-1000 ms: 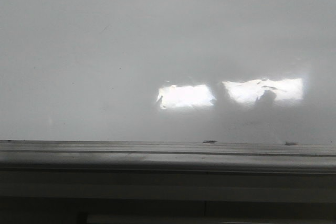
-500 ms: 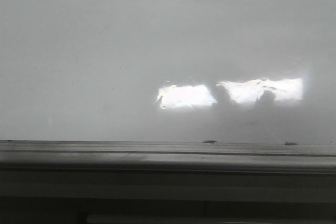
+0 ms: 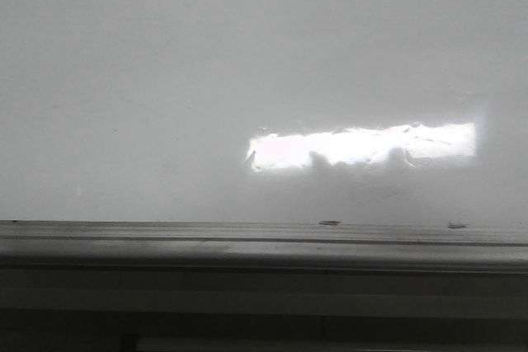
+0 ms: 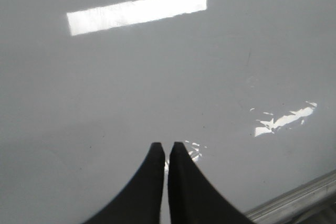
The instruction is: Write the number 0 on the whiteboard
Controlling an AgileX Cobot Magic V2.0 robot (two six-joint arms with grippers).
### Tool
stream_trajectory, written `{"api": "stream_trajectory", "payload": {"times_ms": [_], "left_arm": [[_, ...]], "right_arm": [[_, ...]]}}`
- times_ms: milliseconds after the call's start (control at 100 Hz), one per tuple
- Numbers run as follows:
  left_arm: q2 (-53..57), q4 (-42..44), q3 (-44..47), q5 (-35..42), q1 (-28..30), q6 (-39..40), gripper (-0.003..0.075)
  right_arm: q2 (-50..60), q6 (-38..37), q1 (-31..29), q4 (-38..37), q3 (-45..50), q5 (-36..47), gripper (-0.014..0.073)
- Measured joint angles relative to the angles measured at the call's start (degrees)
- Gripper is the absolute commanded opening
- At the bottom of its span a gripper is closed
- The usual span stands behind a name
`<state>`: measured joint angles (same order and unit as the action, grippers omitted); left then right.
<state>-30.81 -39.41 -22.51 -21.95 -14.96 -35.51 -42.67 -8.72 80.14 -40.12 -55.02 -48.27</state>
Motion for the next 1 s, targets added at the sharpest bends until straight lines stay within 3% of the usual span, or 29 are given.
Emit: {"api": "stream_trajectory", "payload": {"times_ms": [240, 560, 1000], "left_arm": [[0.0, 0.0, 0.0, 0.0, 0.0, 0.0, -0.002], [0.0, 0.0, 0.0, -0.1, 0.0, 0.0, -0.002], [0.0, 0.0, 0.0, -0.1, 0.0, 0.0, -0.002]], "right_arm": [[0.0, 9.9, -13.4, 14.7, -0.2, 6.5, -0.005], [0.0, 11.3, -33.0, 28.1, 4.5, 20.8, -0.005], [0.0, 23.4, -38.4, 40.6, 18.2, 38.5, -0.005]]}}
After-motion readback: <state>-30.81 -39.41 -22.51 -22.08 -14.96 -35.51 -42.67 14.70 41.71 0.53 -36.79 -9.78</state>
